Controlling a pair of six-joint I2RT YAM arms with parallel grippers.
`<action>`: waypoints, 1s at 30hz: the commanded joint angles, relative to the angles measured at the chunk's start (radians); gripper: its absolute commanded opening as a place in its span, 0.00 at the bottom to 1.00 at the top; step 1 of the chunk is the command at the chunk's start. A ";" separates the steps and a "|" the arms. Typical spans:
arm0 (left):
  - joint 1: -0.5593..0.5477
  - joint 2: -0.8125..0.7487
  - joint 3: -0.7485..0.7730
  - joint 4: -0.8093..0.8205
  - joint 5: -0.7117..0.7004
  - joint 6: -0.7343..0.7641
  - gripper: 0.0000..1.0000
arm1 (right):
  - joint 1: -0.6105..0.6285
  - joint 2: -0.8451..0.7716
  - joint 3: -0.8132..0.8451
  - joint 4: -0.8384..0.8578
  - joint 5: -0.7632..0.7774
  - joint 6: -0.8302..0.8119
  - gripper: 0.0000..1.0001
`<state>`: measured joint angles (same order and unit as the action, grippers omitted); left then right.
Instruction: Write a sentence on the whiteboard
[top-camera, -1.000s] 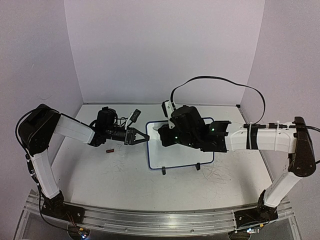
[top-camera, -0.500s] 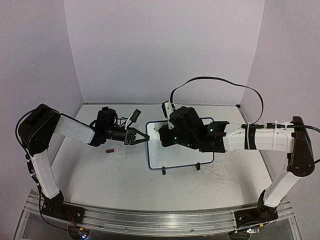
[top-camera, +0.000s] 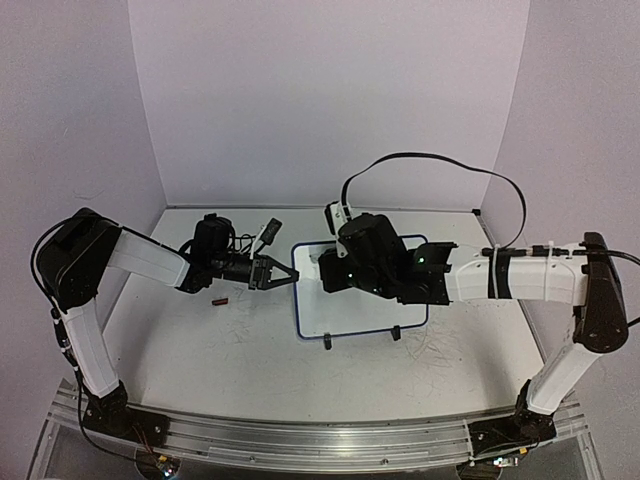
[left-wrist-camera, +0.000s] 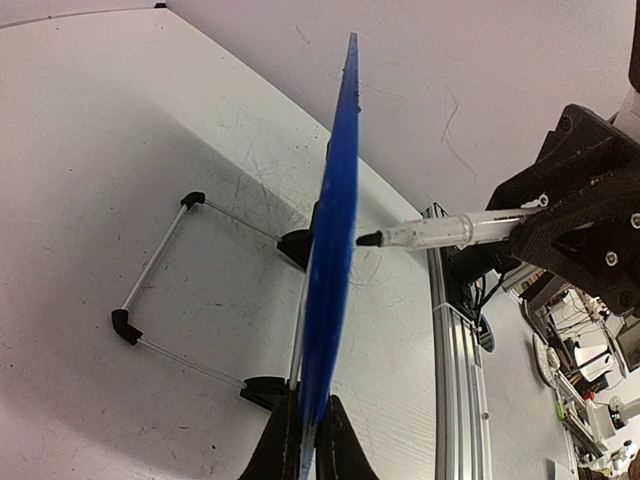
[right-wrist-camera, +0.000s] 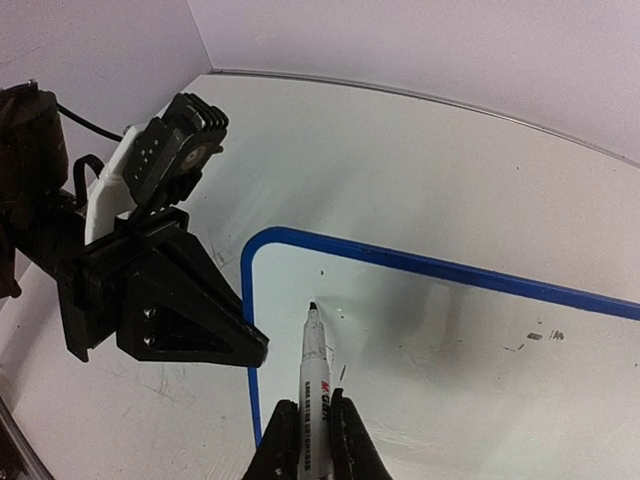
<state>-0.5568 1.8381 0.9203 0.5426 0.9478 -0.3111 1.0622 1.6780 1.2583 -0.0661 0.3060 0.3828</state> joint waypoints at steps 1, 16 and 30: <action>-0.002 -0.007 -0.012 0.009 0.013 -0.016 0.00 | 0.006 0.024 0.051 0.006 0.027 0.007 0.00; -0.003 -0.013 -0.017 0.009 0.016 -0.013 0.00 | 0.006 0.064 0.082 -0.013 0.026 0.008 0.00; -0.003 -0.016 -0.018 0.009 0.013 -0.011 0.00 | 0.006 0.083 0.093 -0.023 0.000 0.016 0.00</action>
<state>-0.5568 1.8381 0.9134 0.5434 0.9401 -0.3103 1.0676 1.7404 1.3151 -0.0831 0.3026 0.3850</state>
